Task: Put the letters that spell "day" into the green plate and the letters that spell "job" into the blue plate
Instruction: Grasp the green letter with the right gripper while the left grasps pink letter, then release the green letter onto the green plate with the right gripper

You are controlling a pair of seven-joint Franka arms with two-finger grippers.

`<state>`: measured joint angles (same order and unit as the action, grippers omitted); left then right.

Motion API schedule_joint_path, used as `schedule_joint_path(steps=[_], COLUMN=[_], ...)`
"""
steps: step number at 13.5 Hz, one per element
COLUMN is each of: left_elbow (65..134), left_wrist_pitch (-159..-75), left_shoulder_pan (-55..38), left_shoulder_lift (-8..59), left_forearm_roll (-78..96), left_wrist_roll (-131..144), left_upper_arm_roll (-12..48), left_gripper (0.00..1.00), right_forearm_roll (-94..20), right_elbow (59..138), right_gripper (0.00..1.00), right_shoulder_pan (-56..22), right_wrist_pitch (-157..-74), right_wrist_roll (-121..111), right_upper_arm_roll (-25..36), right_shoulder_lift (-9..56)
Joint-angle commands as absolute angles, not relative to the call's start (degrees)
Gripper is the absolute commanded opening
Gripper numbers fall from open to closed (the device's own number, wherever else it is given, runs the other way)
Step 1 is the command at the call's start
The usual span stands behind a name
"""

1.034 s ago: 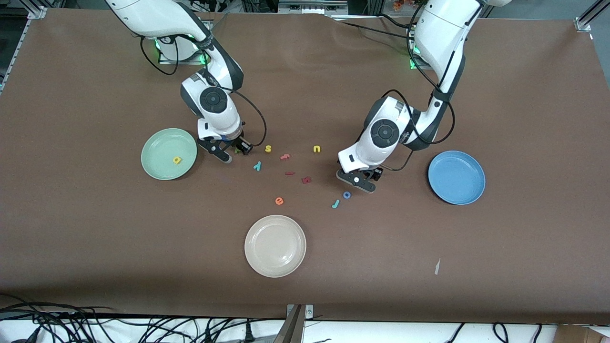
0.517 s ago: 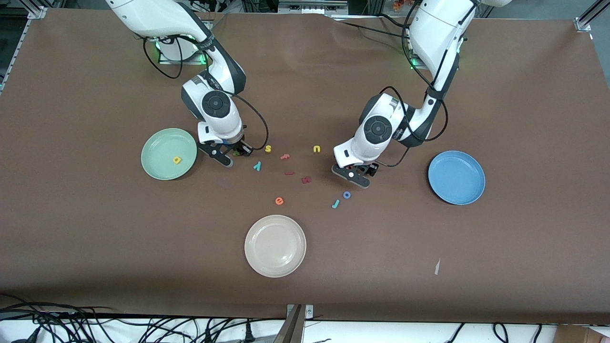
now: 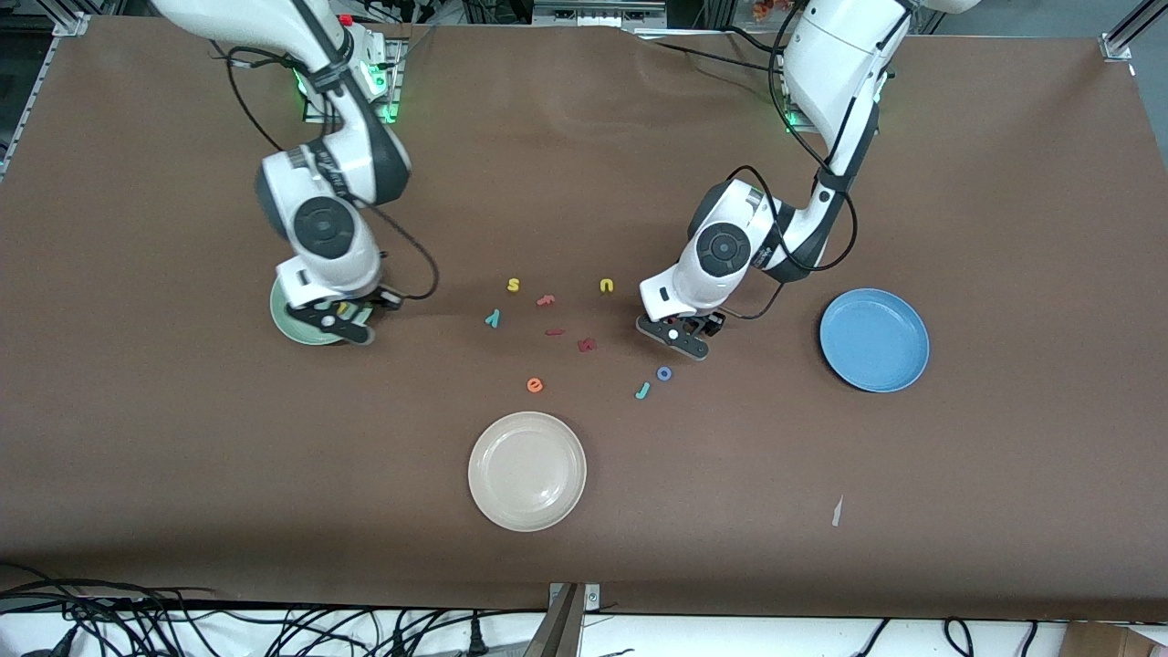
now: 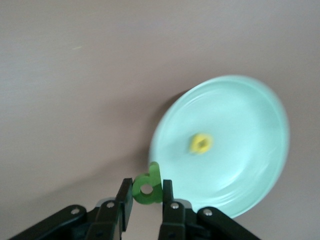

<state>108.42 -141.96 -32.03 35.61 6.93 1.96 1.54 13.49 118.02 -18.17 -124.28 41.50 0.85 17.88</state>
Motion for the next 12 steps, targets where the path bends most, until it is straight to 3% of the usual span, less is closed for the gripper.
schedule_joint_path(steps=[1, 4, 5, 6, 7, 8, 9, 12], left_elbow=[108.90, 108.81, 108.90, 108.90, 108.98, 108.98, 109.07, 109.07], left_wrist_pitch=[-144.23, -144.23, -144.23, -144.23, -144.23, -144.23, -144.23, -144.23], left_shoulder_pan=[-33.31, -33.31, -33.31, -33.31, -33.31, -33.31, -33.31, -33.22], left_shoulder_lift=[35.86, 35.86, 35.86, 35.86, 35.86, 35.86, 35.86, 35.86], left_forearm_roll=[8.17, 7.91, 7.91, 7.91, 7.82, 7.82, 7.82, 7.73], left_wrist_roll=[1.85, 1.76, 1.76, 1.76, 1.76, 1.76, 1.76, 1.58], left_upper_arm_roll=[0.97, 0.97, 0.97, 0.88, 0.88, 0.88, 0.88, 0.88], left_gripper=[0.71, 0.54, 0.53, 0.53, 0.53, 0.53, 0.53, 0.35], right_forearm_roll=[7.25, 2.72, 2.64, 2.55, 2.11, 1.85, 1.85, 1.85], right_elbow=[124.61, 129.02, 129.28, 130.07, 130.69, 130.69, 130.61, 130.26], right_gripper=[0.08, 0.11, 0.12, 0.22, 0.44, 0.93, 1.00, 1.00], right_shoulder_pan=[-18.46, -18.46, -18.46, -18.46, -18.46, -18.37, -18.46, -18.54], right_wrist_pitch=[-126.11, -130.51, -131.39, -132.44, -133.84, -134.03, -134.12, -133.86], right_wrist_roll=[26.34, 17.77, 16.88, 16.88, 16.88, 16.88, 17.31, 18.89], right_upper_arm_roll=[7.36, 11.77, 12.30, 12.39, 12.39, 12.39, 12.39, 12.04], right_shoulder_lift=[13.90, 13.53, 14.06, 14.58, 14.85, 15.38, 15.47, 15.12])
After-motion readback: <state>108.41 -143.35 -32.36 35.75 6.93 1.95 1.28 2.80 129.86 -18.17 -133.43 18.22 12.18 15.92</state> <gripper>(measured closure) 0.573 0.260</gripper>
